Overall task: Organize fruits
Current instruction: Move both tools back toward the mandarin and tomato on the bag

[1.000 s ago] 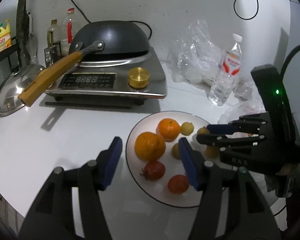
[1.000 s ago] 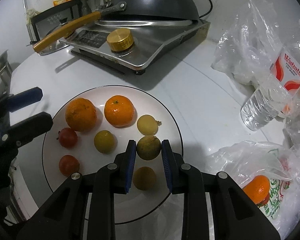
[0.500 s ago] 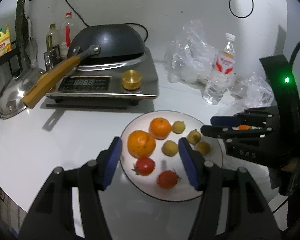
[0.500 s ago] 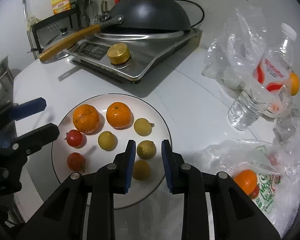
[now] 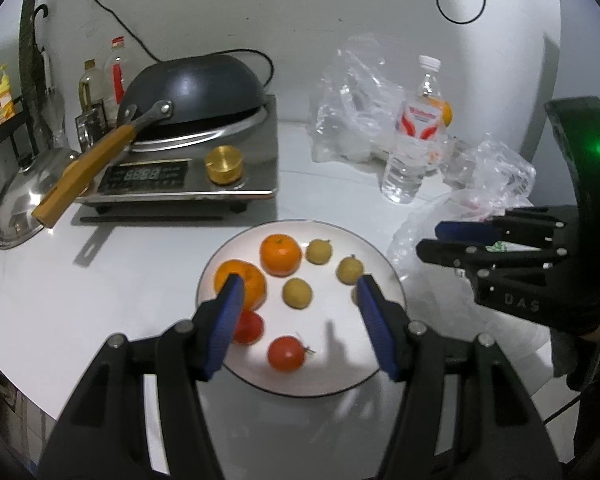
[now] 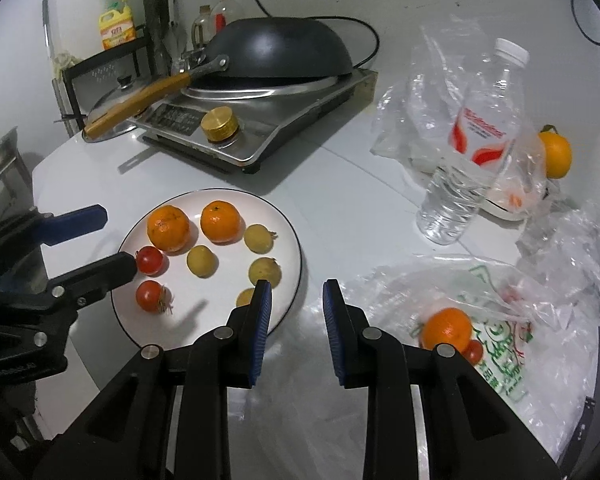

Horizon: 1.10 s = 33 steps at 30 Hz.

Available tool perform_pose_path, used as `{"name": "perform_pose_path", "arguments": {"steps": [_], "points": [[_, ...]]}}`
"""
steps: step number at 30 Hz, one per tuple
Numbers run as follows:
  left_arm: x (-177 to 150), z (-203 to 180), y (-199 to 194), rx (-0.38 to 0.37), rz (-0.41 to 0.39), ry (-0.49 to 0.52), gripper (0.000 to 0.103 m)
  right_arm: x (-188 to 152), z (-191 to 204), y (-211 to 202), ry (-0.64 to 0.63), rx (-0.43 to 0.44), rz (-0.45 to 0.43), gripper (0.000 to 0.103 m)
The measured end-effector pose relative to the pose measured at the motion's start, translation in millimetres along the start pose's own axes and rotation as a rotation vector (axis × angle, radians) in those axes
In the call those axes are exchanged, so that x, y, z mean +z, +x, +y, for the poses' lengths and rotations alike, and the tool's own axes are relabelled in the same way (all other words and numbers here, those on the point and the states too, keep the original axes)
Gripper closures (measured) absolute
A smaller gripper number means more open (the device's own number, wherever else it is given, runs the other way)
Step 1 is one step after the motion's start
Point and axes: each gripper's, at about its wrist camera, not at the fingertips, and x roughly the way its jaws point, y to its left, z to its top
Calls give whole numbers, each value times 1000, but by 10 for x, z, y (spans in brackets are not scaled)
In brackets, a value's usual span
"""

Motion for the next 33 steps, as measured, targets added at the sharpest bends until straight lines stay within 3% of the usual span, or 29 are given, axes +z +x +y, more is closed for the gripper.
{"name": "perform_pose_path", "arguments": {"steps": [20, 33], "points": [[111, -804, 41, -24, 16, 116, 43, -425, -651, -433, 93, -18, -46, 75], [175, -1290, 213, -42, 46, 180, 43, -687, -1099, -444, 151, -11, -43, 75]]}}
